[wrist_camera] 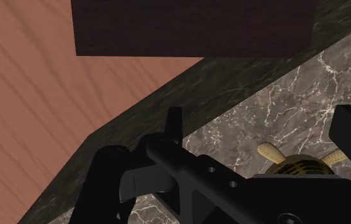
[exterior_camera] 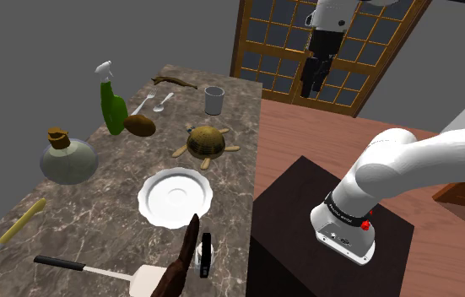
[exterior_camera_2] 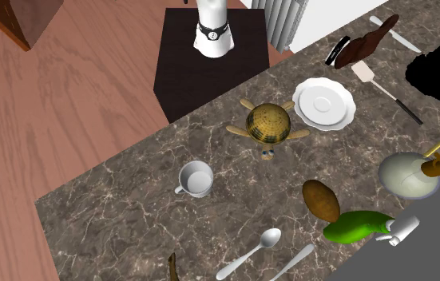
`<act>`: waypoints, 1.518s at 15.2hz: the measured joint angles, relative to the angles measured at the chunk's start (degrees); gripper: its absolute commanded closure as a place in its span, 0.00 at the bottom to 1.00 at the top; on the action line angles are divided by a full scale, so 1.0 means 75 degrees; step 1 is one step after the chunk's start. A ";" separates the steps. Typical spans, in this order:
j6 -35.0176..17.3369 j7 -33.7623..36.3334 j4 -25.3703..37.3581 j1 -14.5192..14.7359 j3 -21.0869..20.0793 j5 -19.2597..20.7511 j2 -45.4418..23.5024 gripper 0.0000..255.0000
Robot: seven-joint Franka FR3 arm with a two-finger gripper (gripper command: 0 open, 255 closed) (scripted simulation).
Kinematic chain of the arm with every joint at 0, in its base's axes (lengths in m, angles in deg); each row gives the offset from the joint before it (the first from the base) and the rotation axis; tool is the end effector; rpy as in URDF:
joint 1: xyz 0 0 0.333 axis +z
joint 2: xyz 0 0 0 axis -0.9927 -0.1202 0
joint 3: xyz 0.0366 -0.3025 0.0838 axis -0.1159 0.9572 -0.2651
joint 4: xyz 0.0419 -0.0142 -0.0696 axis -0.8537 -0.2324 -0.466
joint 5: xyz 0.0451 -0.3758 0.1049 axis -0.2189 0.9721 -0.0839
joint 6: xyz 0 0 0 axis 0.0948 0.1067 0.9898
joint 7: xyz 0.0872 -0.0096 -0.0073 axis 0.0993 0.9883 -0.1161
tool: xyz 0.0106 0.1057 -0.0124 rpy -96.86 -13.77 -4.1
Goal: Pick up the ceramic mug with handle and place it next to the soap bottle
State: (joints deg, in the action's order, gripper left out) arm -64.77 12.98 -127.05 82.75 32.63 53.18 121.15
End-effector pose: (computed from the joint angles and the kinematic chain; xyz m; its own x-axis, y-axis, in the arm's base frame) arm 0.2838 -0.0202 0.5557 0.9863 0.0609 -0.1531 0.0455 -0.9937 -0.1026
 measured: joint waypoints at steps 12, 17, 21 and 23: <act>-0.2285 0.0273 0.0588 0.0139 -0.0343 0.0026 -0.2518 0.00; -0.3212 0.0402 0.1294 0.0157 -0.0446 0.0141 -0.3977 0.00; -0.3757 0.0567 0.1979 0.0183 -0.0537 0.0263 -0.5064 0.00; -0.3914 0.0656 0.2515 0.0198 -0.0576 0.0345 -0.5689 0.00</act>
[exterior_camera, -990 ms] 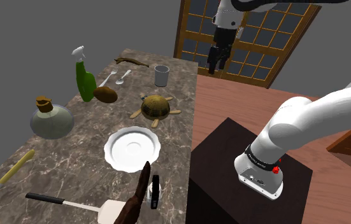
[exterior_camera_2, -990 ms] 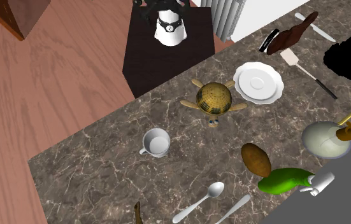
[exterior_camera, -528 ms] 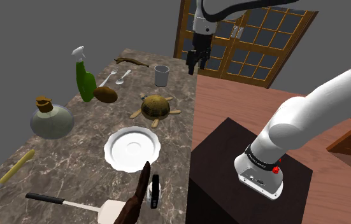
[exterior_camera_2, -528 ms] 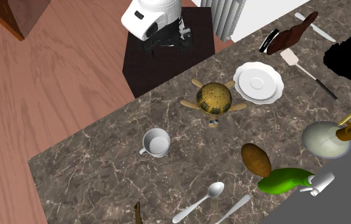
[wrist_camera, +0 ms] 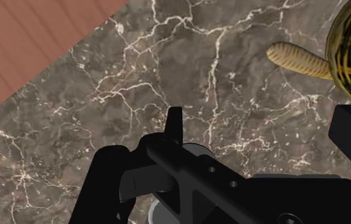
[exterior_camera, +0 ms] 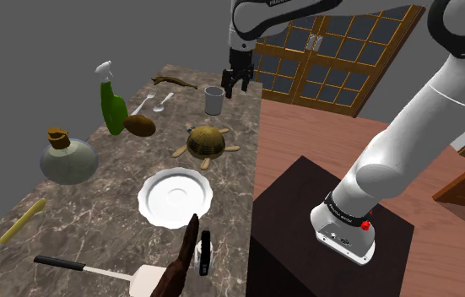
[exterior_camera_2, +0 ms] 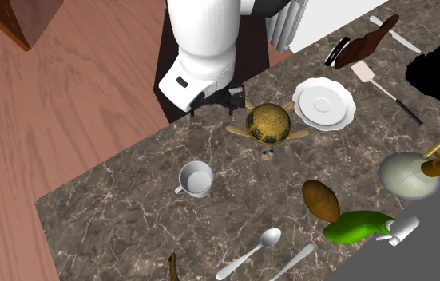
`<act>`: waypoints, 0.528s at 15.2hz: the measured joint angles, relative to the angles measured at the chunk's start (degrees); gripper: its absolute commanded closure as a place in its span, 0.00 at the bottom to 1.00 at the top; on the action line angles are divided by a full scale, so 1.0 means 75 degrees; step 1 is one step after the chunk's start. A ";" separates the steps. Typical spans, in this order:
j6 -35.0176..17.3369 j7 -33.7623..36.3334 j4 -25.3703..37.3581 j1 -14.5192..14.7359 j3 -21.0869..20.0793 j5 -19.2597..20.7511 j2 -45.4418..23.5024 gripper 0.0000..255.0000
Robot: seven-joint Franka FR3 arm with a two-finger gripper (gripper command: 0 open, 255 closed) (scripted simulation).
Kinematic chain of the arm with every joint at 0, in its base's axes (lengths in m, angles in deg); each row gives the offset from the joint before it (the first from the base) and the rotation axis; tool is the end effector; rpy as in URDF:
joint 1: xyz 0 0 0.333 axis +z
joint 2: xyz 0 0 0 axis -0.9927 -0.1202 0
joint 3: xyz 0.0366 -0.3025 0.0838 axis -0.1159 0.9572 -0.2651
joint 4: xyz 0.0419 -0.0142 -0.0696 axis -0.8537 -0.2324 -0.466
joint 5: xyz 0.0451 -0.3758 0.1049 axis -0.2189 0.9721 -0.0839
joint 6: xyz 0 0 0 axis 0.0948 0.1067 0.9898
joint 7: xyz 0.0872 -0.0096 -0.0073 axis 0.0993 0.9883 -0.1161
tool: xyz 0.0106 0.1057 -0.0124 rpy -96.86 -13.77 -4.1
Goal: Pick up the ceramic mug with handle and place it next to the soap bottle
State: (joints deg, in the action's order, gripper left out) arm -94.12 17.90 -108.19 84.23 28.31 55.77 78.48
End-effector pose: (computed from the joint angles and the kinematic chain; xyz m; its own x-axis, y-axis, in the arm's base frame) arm 0.5223 0.0155 0.4449 0.9968 0.0453 -0.0660 0.0457 -0.9989 0.0046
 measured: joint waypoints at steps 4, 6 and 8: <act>-0.0299 0.0141 0.0938 0.0019 -0.0021 0.0183 -0.1106 0.00; -0.0444 0.0222 0.1383 0.0043 -0.0028 0.0280 -0.1637 0.00; -0.0470 0.0310 0.2013 0.0083 -0.0036 0.0372 -0.2231 0.00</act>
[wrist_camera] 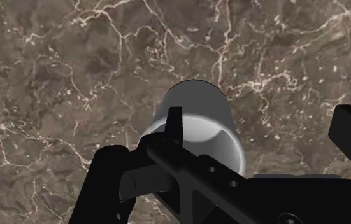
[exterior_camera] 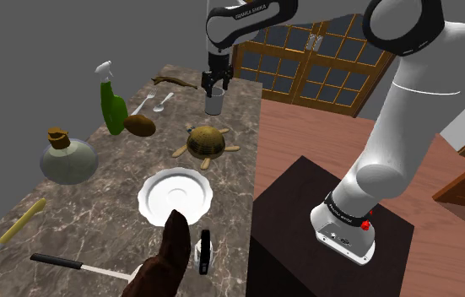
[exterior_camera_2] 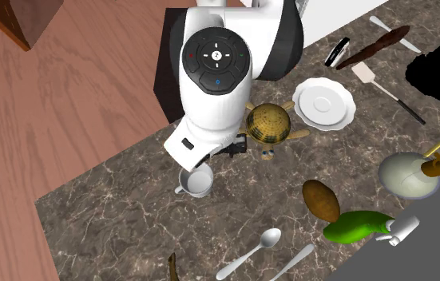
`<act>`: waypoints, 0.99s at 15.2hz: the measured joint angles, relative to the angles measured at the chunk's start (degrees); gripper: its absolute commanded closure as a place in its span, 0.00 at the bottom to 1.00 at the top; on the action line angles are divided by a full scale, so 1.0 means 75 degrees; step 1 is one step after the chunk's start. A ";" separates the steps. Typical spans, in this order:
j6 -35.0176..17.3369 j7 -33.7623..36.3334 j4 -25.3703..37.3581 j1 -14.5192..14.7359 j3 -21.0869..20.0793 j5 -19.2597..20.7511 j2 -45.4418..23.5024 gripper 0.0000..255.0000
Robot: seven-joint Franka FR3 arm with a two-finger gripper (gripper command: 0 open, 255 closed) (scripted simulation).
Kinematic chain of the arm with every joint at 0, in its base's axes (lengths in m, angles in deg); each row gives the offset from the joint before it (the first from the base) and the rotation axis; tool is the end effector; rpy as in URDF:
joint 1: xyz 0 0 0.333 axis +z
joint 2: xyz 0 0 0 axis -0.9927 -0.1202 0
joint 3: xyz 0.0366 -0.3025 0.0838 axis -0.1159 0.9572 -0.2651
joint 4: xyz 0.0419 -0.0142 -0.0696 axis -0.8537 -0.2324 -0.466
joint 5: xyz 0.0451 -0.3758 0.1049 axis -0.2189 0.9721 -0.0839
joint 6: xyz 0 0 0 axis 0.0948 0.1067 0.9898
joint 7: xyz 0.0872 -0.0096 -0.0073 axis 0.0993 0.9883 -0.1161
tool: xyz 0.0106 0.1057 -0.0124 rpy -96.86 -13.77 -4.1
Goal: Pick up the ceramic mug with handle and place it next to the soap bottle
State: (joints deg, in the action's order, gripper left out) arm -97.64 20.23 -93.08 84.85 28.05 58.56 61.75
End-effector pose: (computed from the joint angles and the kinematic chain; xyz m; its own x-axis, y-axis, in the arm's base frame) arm 0.6127 0.0244 0.4059 0.9986 0.0416 -0.0320 0.0430 -0.9980 0.0453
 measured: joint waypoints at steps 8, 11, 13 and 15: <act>-0.0212 0.0130 0.1266 0.0057 0.0040 0.0192 -0.1351 0.00; -0.0505 0.0146 0.1127 0.0053 0.0047 0.0206 -0.1505 0.00; -0.0588 0.0150 0.1067 0.0051 0.0048 0.0208 -0.1529 0.00; -0.0608 0.0149 0.1056 0.0050 0.0049 0.0209 -0.1533 0.00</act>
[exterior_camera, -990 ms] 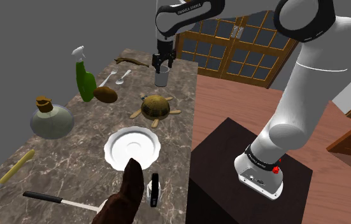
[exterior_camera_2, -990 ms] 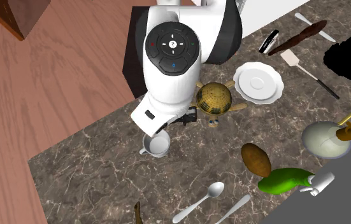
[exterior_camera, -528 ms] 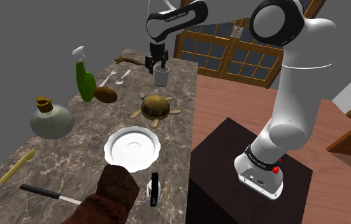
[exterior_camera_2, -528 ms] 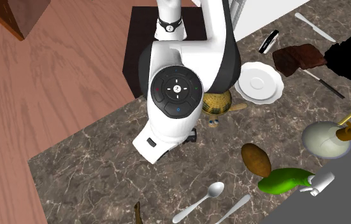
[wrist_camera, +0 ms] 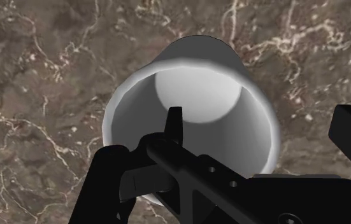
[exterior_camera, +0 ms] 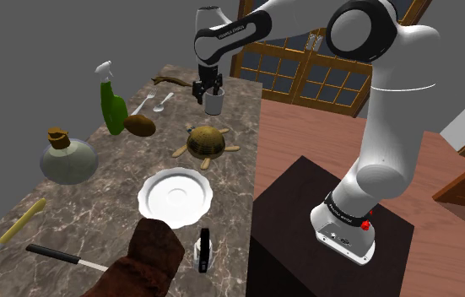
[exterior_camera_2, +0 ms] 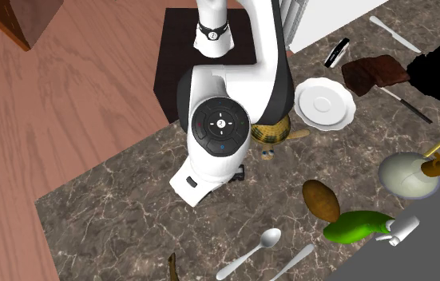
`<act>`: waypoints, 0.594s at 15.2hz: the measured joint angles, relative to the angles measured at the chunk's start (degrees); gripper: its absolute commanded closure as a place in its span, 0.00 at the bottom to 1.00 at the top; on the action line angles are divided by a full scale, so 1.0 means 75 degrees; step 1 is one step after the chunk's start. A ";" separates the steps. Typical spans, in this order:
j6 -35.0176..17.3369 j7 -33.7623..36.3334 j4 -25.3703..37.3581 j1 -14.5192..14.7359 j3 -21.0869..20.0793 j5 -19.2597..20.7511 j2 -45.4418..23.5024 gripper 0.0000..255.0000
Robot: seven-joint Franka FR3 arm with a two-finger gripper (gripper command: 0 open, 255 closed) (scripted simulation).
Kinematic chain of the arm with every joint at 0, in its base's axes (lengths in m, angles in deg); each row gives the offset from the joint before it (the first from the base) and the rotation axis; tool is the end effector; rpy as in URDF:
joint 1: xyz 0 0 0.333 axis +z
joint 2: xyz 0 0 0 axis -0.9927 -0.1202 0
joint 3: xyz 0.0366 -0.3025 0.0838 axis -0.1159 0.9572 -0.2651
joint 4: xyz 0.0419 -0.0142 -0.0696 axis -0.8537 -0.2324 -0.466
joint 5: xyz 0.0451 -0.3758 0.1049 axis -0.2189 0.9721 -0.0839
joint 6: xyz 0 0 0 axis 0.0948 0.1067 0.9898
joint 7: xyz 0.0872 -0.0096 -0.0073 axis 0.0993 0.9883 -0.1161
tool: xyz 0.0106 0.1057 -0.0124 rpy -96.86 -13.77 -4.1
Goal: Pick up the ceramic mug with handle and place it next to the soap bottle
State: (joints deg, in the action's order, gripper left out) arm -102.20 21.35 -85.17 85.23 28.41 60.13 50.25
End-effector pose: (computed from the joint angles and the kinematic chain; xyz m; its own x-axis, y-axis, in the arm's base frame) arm 0.6618 0.0260 0.3480 0.9991 0.0398 -0.0141 0.0406 -0.9970 0.0665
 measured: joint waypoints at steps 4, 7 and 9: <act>-0.0006 0.0000 -0.0002 0.0000 0.0000 0.0000 -0.0002 1.00; -0.0006 0.0000 -0.0002 0.0000 0.0000 0.0000 -0.0002 1.00; -0.0006 0.0000 -0.0003 0.0000 0.0000 0.0000 -0.0003 1.00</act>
State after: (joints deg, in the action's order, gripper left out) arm -102.24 21.35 -85.19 85.22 28.41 60.13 50.23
